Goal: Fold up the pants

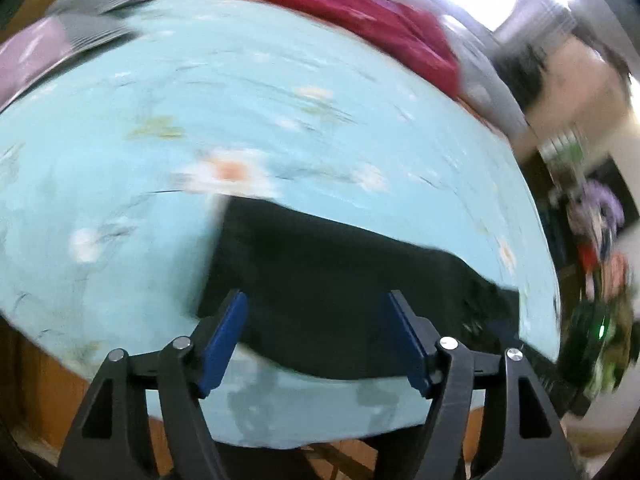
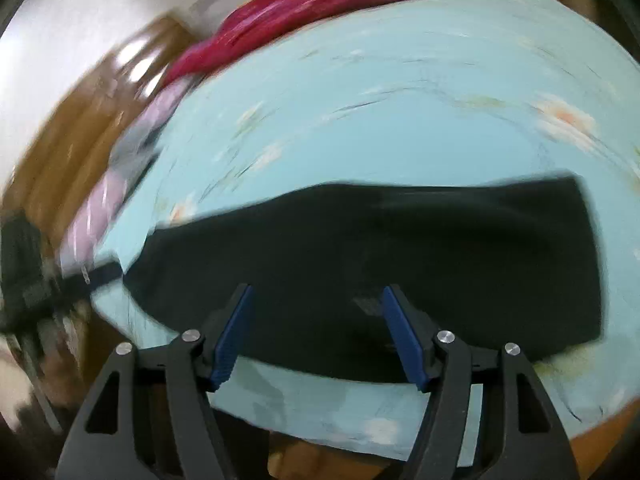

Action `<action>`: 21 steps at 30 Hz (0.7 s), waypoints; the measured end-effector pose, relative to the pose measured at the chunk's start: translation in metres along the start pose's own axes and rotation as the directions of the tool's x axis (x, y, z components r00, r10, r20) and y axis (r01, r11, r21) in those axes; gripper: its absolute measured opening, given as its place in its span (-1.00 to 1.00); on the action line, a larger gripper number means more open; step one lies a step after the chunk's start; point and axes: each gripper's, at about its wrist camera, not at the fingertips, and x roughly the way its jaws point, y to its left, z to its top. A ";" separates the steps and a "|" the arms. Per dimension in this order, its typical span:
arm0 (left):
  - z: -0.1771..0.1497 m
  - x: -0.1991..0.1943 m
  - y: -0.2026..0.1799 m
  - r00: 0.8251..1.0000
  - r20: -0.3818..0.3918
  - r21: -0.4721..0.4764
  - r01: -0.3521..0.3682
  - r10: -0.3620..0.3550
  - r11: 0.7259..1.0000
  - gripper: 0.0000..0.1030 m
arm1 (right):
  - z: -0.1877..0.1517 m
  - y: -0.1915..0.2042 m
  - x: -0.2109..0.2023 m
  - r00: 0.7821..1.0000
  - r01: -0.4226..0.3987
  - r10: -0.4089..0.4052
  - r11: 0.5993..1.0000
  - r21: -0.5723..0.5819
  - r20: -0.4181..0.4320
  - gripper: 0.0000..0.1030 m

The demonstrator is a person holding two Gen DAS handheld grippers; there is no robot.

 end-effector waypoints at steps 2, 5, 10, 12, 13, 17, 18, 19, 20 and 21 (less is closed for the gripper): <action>0.000 -0.007 0.039 1.000 -0.007 -0.109 0.030 -0.031 0.994 0.39 | 0.001 0.040 0.024 0.998 -0.020 0.013 0.993 -0.116 -0.061 0.31; -0.019 -0.004 0.076 0.993 -0.036 -0.225 0.098 -0.109 0.969 0.39 | 0.004 0.084 0.049 0.992 -0.049 0.018 0.967 -0.250 -0.122 0.31; -0.055 0.031 0.092 0.983 -0.088 -0.335 0.122 -0.160 0.934 0.48 | 0.047 0.128 0.085 0.983 -0.050 -0.018 0.930 -0.363 -0.181 0.32; -0.060 0.047 0.089 0.982 -0.106 -0.347 0.110 -0.155 0.931 0.48 | 0.061 0.143 0.105 0.972 -0.060 -0.037 0.914 -0.400 -0.230 0.32; -0.059 0.052 0.086 0.979 -0.108 -0.352 0.125 -0.173 0.928 0.48 | 0.065 0.155 0.115 0.964 -0.064 -0.055 0.901 -0.428 -0.261 0.33; -0.056 0.064 0.072 0.973 -0.090 -0.344 0.170 -0.212 0.924 0.49 | 0.077 0.196 0.162 0.927 -0.093 -0.136 0.819 -0.565 -0.350 0.33; -0.054 0.068 0.069 0.974 -0.096 -0.335 0.164 -0.207 0.928 0.49 | 0.077 0.203 0.167 0.922 -0.105 -0.143 0.803 -0.587 -0.360 0.33; -0.054 0.071 0.068 0.973 -0.098 -0.341 0.164 -0.209 0.926 0.49 | 0.077 0.212 0.177 0.911 -0.119 -0.161 0.778 -0.616 -0.380 0.33; -0.055 0.073 0.068 0.971 -0.104 -0.352 0.167 -0.216 0.921 0.49 | 0.075 0.220 0.190 0.896 -0.123 -0.199 0.747 -0.653 -0.397 0.33; -0.055 0.078 0.070 0.966 -0.112 -0.372 0.175 -0.231 0.911 0.49 | 0.074 0.226 0.199 0.888 -0.120 -0.230 0.722 -0.681 -0.399 0.33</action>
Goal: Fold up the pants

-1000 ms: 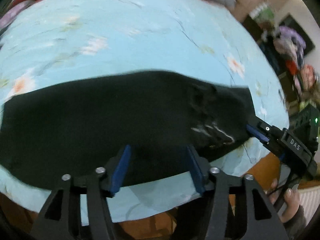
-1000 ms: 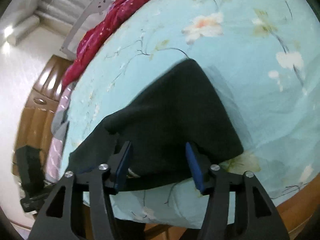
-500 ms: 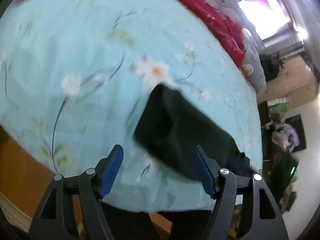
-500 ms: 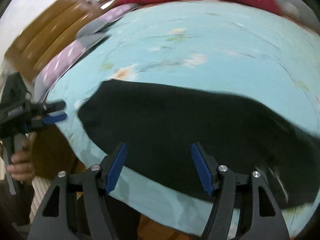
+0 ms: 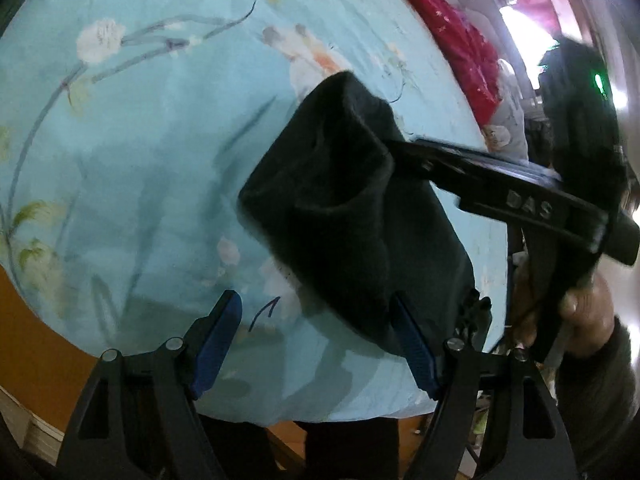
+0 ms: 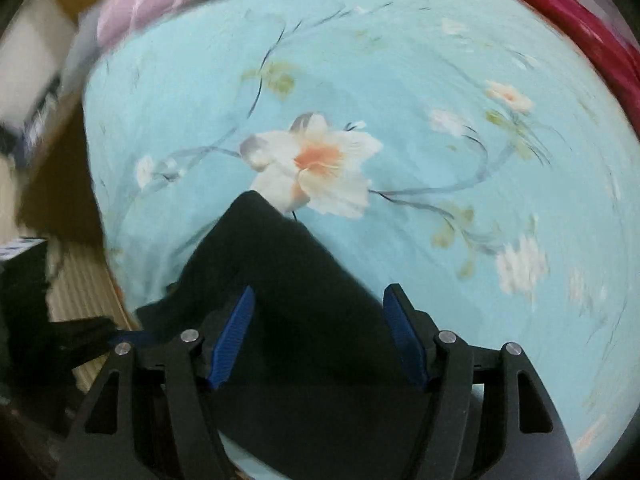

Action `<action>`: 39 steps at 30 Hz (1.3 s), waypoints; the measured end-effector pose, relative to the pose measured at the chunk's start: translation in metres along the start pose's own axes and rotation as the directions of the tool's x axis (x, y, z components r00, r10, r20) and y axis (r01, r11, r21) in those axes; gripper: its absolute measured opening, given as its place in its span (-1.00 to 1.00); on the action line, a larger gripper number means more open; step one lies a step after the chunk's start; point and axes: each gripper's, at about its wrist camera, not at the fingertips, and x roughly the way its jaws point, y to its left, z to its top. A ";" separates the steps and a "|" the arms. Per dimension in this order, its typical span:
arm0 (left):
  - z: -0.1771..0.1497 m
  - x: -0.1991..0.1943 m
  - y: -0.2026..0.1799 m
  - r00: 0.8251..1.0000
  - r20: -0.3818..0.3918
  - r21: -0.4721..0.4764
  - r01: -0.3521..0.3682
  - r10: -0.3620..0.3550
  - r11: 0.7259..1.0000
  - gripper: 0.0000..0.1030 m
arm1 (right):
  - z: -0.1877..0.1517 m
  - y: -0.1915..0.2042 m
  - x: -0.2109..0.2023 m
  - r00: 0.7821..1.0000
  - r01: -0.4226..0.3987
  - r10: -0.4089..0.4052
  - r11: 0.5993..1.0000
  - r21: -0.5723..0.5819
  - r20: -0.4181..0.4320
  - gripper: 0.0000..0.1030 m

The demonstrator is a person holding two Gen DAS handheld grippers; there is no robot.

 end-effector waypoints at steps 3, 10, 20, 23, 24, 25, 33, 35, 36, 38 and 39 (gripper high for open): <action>0.004 0.008 0.007 1.000 0.002 -0.050 0.026 -0.025 0.998 0.48 | 0.016 0.014 0.018 0.999 -0.008 0.002 0.993 -0.114 -0.053 0.33; 0.009 0.011 0.009 0.999 0.032 -0.071 0.034 -0.032 0.997 0.19 | 0.031 0.040 0.033 0.995 -0.052 0.026 0.959 -0.279 -0.097 -0.10; -0.009 -0.018 -0.032 0.995 0.098 0.145 0.014 -0.028 0.989 -0.80 | 0.001 0.033 -0.011 0.993 -0.082 0.097 0.976 -0.202 0.062 -0.45; -0.023 -0.034 -0.071 0.985 0.170 0.292 -0.061 0.011 0.954 -0.79 | -0.013 0.019 -0.041 0.977 -0.130 0.152 0.981 -0.143 0.149 -0.46; -0.029 -0.039 -0.087 0.980 0.196 0.344 -0.092 0.024 0.935 -0.79 | -0.019 0.009 -0.052 0.969 -0.149 0.169 0.981 -0.121 0.180 -0.46; -0.034 -0.042 -0.105 0.975 0.220 0.398 -0.122 0.034 0.909 -0.79 | -0.027 0.002 -0.064 0.959 -0.164 0.181 0.982 -0.096 0.217 -0.46; -0.085 -0.021 -0.234 0.972 0.237 0.701 -0.169 -0.003 0.692 -0.79 | -0.129 -0.088 -0.155 0.824 -0.338 0.213 0.929 0.153 0.525 -0.53; -0.098 -0.002 -0.256 0.978 0.207 0.748 -0.164 0.008 0.643 -0.78 | -0.168 -0.117 -0.163 0.777 -0.407 0.205 0.885 0.227 0.595 -0.57; -0.106 0.017 -0.271 0.983 0.180 0.776 -0.157 0.025 0.610 -0.76 | -0.180 -0.128 -0.166 0.766 -0.422 0.193 0.871 0.253 0.613 -0.57; -0.118 0.049 -0.288 0.991 0.117 0.807 -0.133 0.065 0.575 -0.75 | -0.221 -0.154 -0.158 0.733 -0.490 0.177 0.807 0.330 0.656 -0.58; -0.128 0.073 -0.297 0.991 0.077 0.821 -0.123 0.105 0.558 -0.74 | -0.244 -0.167 -0.149 0.722 -0.524 0.163 0.764 0.377 0.673 -0.57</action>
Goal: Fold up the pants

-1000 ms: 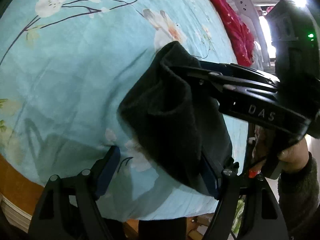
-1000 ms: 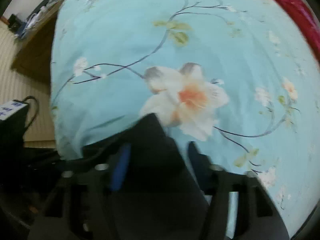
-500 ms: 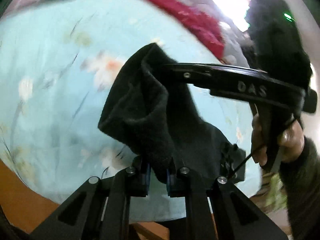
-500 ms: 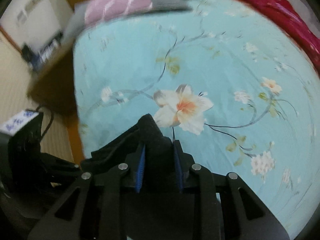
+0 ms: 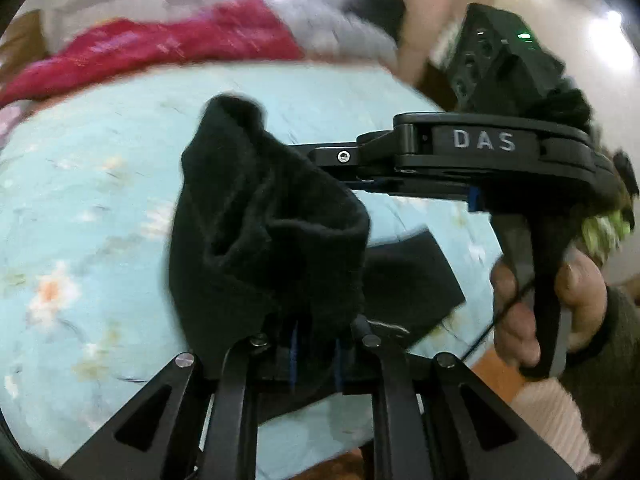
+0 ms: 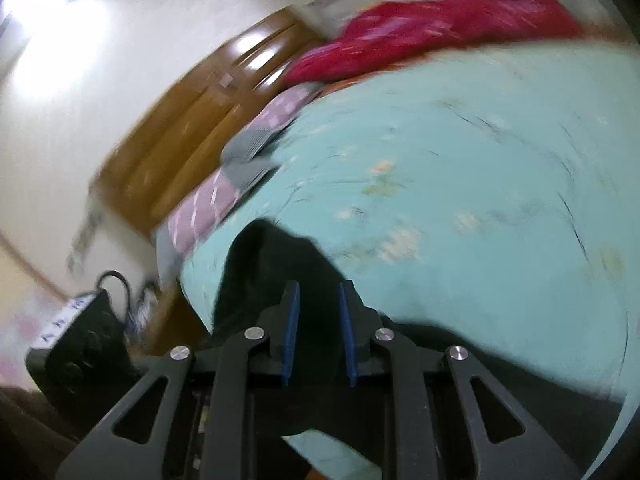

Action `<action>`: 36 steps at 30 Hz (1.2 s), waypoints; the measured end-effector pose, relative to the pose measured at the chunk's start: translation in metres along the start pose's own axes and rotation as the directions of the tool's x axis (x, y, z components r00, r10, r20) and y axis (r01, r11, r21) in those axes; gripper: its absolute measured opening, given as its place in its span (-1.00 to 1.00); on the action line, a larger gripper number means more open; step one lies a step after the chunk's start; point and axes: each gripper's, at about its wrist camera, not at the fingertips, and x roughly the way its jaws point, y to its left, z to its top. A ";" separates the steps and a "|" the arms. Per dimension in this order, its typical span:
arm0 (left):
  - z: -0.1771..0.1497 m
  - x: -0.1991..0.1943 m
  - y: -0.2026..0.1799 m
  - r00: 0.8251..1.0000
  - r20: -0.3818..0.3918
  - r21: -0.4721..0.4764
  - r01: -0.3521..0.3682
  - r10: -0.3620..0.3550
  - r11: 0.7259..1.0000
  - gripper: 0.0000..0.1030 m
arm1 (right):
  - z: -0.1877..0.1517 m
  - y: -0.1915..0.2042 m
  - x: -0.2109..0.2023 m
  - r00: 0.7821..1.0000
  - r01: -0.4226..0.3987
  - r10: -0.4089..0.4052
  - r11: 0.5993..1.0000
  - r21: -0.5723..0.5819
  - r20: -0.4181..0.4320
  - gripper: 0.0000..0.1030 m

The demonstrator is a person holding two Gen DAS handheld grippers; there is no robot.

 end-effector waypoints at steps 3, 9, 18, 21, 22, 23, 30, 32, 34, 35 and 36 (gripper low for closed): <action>-0.003 0.048 -0.027 0.995 -0.093 0.097 -0.036 0.045 0.995 -0.73 | -0.031 -0.048 -0.017 0.999 0.034 -0.040 0.989 0.143 0.037 -0.57; -0.010 0.082 -0.016 0.962 -0.273 -0.006 0.007 -0.008 1.000 -0.57 | -0.073 -0.108 -0.036 0.983 0.168 -0.182 0.929 0.330 0.014 -0.57; 0.043 0.017 0.022 0.985 -0.175 0.168 0.022 0.008 0.986 0.47 | -0.120 -0.084 -0.077 0.969 0.124 -0.195 0.914 0.386 0.149 0.59; 0.078 0.042 0.023 0.972 -0.234 0.255 0.031 0.031 0.966 0.47 | -0.140 -0.071 -0.063 0.967 0.107 -0.188 0.909 0.402 0.169 0.59; 0.089 0.055 0.020 0.964 -0.261 0.301 0.037 0.045 0.953 0.47 | -0.144 -0.069 -0.058 0.964 0.124 -0.207 0.904 0.409 0.166 0.59; 0.092 0.062 0.018 0.959 -0.281 0.328 0.052 0.045 0.943 0.47 | -0.147 -0.067 -0.051 0.961 0.136 -0.223 0.899 0.417 0.166 0.59; 0.113 0.110 0.016 0.918 -0.397 0.463 0.203 -0.003 0.862 0.48 | -0.148 -0.054 -0.022 0.944 0.176 -0.268 0.902 0.394 0.194 0.58; 0.111 0.126 0.019 0.905 -0.425 0.460 0.222 -0.006 0.860 0.50 | -0.151 -0.055 -0.017 0.943 0.155 -0.257 0.901 0.405 0.212 0.54; 0.106 0.146 0.027 0.875 -0.483 0.411 0.260 -0.034 0.874 0.49 | -0.149 -0.055 -0.010 0.938 0.171 -0.274 0.899 0.404 0.213 0.18; 0.102 0.150 0.028 0.869 -0.493 0.397 0.268 -0.043 0.878 0.39 | -0.147 -0.056 -0.006 0.938 0.185 -0.285 0.895 0.406 0.199 0.03; 0.100 0.154 0.030 0.866 -0.496 0.379 0.276 -0.058 0.883 0.21 | -0.145 -0.058 -0.002 0.937 0.204 -0.299 0.887 0.414 0.180 -0.24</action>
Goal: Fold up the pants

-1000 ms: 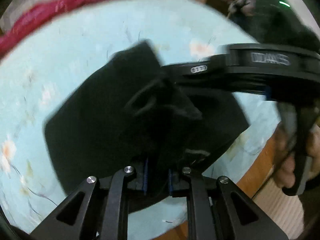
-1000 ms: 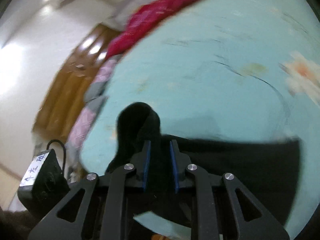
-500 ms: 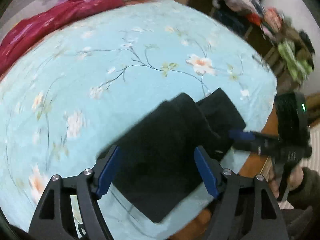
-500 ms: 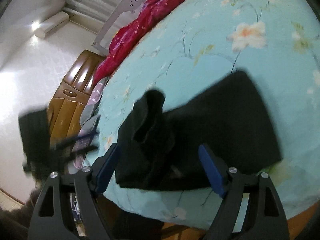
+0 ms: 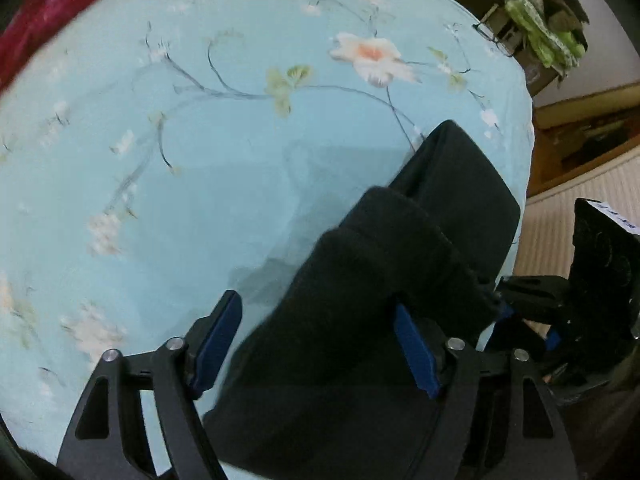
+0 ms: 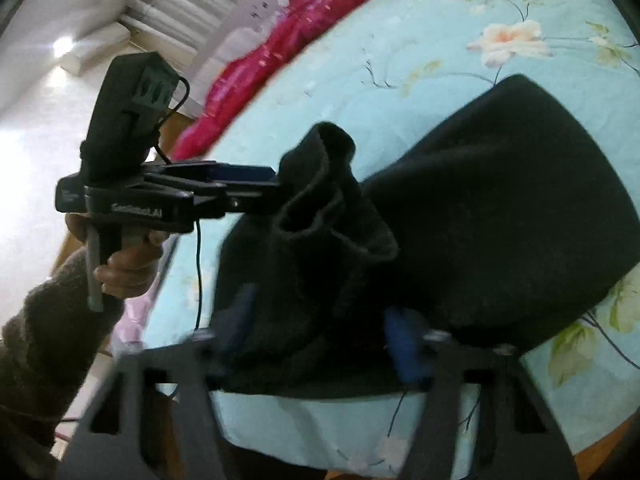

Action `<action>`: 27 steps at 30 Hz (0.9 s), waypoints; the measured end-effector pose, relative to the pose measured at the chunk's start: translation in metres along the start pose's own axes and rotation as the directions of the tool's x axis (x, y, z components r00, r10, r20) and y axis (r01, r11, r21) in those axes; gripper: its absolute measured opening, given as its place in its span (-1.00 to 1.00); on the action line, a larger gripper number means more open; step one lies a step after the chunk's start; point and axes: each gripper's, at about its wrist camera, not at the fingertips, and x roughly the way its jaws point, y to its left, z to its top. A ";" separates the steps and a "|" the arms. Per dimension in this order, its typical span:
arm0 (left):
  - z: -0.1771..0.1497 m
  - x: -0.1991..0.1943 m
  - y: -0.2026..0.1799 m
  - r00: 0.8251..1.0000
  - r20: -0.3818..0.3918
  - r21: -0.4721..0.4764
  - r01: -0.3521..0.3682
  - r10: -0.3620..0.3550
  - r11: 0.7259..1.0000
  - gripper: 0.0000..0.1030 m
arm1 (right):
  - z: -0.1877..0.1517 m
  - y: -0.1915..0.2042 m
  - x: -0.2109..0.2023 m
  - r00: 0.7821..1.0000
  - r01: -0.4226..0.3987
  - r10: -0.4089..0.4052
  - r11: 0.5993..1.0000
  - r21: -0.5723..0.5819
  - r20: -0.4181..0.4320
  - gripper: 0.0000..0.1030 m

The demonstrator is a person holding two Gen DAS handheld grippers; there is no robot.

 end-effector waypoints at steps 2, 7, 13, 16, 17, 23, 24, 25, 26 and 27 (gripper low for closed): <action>-0.004 -0.003 -0.004 0.999 0.015 0.002 0.040 -0.040 0.999 -0.33 | 0.007 -0.002 0.005 1.000 0.012 -0.011 0.999 0.033 -0.018 -0.44; -0.019 -0.053 -0.054 0.985 0.162 0.152 0.040 -0.065 0.987 -0.33 | 0.012 0.014 -0.035 0.994 -0.110 0.109 0.992 0.064 0.013 -0.51; -0.009 0.026 -0.073 0.976 0.058 0.124 -0.215 0.209 0.969 0.33 | -0.005 -0.039 -0.034 1.000 0.025 -0.026 0.979 0.203 0.003 -0.51; -0.018 0.011 -0.061 0.978 0.107 -0.023 -0.178 0.180 0.984 0.37 | -0.010 -0.047 -0.028 0.999 0.048 -0.047 0.972 0.230 -0.009 -0.41; -0.022 0.004 -0.061 0.974 0.121 -0.053 -0.187 0.193 0.981 0.37 | -0.008 -0.042 -0.033 0.998 0.064 -0.064 0.978 0.199 -0.005 -0.39; -0.061 -0.037 -0.071 0.880 0.221 -0.149 -0.397 0.421 0.906 0.45 | -0.009 -0.025 -0.059 0.985 0.152 -0.161 0.980 0.130 0.065 0.29; -0.067 -0.042 -0.073 0.862 0.233 -0.164 -0.422 0.451 0.892 0.47 | -0.012 -0.024 -0.061 0.982 0.164 -0.173 0.979 0.122 0.070 0.30; -0.075 -0.046 -0.076 0.842 0.247 -0.180 -0.447 0.480 0.876 0.49 | -0.017 -0.020 -0.063 0.981 0.173 -0.181 0.979 0.113 0.070 0.30; -0.078 -0.047 -0.079 0.827 0.256 -0.190 -0.465 0.501 0.865 0.50 | -0.019 -0.017 -0.063 0.979 0.185 -0.193 0.977 0.107 0.067 0.31; -0.081 -0.051 -0.078 0.813 0.265 -0.196 -0.481 0.519 0.854 0.51 | -0.019 -0.012 -0.060 0.978 0.192 -0.200 0.976 0.105 0.065 0.33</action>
